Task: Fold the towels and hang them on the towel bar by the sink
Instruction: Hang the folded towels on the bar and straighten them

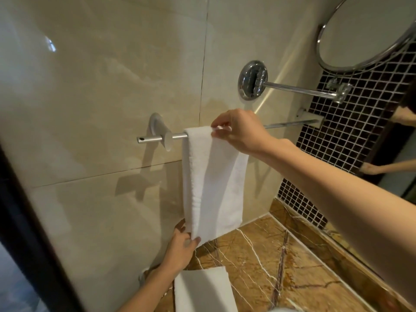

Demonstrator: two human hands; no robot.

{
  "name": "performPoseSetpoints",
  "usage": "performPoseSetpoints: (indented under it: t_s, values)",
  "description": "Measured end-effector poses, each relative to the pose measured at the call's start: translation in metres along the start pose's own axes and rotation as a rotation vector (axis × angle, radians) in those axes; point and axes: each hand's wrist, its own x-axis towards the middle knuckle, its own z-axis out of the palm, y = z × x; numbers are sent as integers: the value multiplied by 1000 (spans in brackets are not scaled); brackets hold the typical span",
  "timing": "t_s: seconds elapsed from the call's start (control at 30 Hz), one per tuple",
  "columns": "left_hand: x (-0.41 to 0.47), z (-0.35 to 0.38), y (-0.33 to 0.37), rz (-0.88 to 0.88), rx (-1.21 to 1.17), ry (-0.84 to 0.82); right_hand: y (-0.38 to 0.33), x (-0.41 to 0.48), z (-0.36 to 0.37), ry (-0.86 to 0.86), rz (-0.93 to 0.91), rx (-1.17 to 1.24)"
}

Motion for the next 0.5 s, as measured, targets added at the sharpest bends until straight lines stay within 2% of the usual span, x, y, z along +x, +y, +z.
performPoseSetpoints:
  t_s: [0.17,0.5]
  values:
    - [4,0,0,-15,48,28,2,4,-7,-60,4,-15]
    - [-2,5,0,-57,-59,49,2,8,-10,-92,1,-35]
